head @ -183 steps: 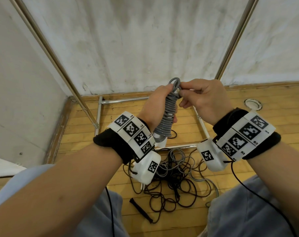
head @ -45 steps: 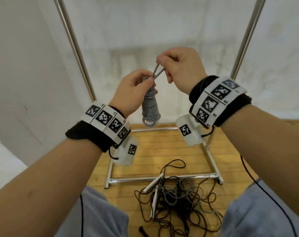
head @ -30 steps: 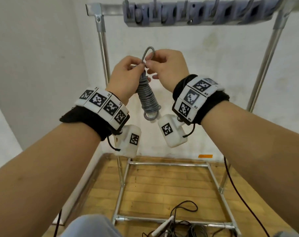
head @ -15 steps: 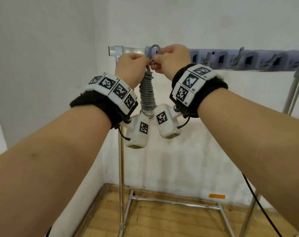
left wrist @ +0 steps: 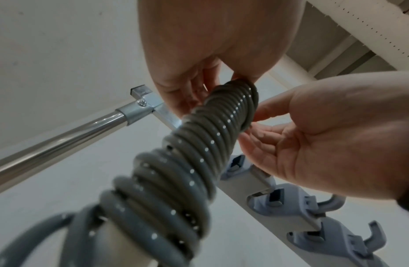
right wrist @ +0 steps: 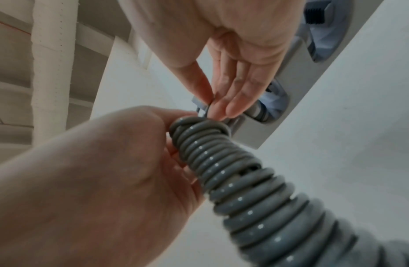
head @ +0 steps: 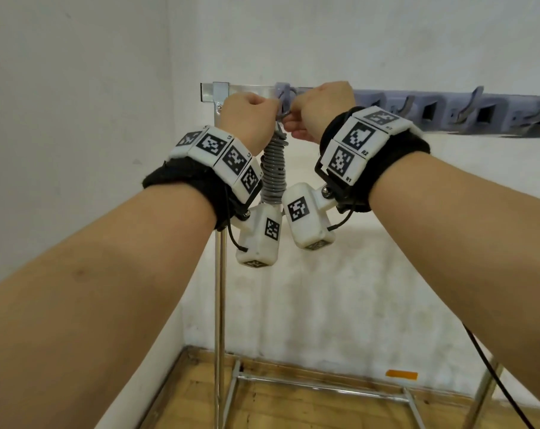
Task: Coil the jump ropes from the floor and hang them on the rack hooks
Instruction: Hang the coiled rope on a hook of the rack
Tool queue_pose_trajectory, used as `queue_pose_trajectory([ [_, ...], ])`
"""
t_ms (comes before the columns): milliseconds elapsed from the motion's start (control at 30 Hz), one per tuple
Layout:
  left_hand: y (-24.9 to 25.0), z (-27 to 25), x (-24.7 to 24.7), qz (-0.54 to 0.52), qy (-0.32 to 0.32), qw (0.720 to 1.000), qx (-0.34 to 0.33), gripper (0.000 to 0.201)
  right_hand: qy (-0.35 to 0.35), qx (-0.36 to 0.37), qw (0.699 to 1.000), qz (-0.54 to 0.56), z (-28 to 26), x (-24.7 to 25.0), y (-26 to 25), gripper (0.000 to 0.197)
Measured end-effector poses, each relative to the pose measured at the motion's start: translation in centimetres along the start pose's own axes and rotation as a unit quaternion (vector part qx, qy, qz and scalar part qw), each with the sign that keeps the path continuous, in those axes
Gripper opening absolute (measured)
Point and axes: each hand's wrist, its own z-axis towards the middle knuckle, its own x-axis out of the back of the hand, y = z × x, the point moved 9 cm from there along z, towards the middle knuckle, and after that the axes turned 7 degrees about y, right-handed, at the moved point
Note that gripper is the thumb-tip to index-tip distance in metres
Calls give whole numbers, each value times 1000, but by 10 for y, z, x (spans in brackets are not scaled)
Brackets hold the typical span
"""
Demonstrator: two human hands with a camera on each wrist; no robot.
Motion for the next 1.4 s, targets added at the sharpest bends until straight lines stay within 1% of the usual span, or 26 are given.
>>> queue_pose_trajectory([
  [100,-12,-5,-4,2,-13,1000,17,19,1,-3,1000,5,-4,-2,13,16],
  [200,-20,-9,-3,-11,-24,999,28,17,17,8,1000,6,-10,-7,13,23],
  [267,-19,-11,-1,-10,-24,1000,16,16,32,17,999,25,-17,-7,11,25],
  [333,-17,-13,4,2,-9,1000,-4,11,32,28,998,37,-28,-5,10,20],
  [367,-17,-17,7,9,4,1000,-19,11,35,36,998,26,-34,-2,12,16],
  [400,-18,-22,11,19,19,999,-40,17,43,47,998,9,-40,3,16,13],
  [467,-13,-39,22,72,60,987,-129,29,61,65,996,-17,-55,16,26,11],
  [500,-11,-53,26,102,73,975,-182,32,65,69,995,-26,-65,23,34,12],
  [533,-11,-70,27,123,73,964,-226,33,63,70,995,-36,-77,29,46,15],
  [567,-14,-87,26,136,56,955,-258,31,57,67,995,-46,-90,36,60,17],
  [600,-21,-105,21,140,24,950,-277,28,45,59,996,-56,-104,42,77,18],
  [633,-31,-124,14,139,-20,949,-281,23,29,44,996,-66,-119,49,97,18],
  [700,-58,-165,-4,142,-125,947,-260,15,-2,10,996,-88,-150,62,141,18],
  [733,-74,-188,-14,154,-174,941,-248,12,-15,-6,995,-101,-166,70,164,19],
  [833,-128,-257,-44,196,-301,908,-216,10,-48,-46,984,-163,-211,91,234,20],
  [933,-192,-325,-72,225,-409,871,-156,9,-95,-95,966,-222,-257,105,308,16],
  [1033,-255,-393,-96,253,-500,820,-115,11,-161,-140,932,-293,-304,113,382,12],
  [1133,-309,-454,-112,274,-564,774,-95,13,-236,-181,891,-342,-347,113,451,12],
  [1267,-375,-512,-126,295,-610,733,-63,14,-322,-243,831,-383,-395,109,527,18],
  [1333,-400,-532,-125,307,-621,719,-50,15,-366,-255,802,-398,-414,104,551,20],
  [1400,-433,-555,-125,304,-630,714,-17,14,-407,-275,773,-402,-435,98,583,21],
])
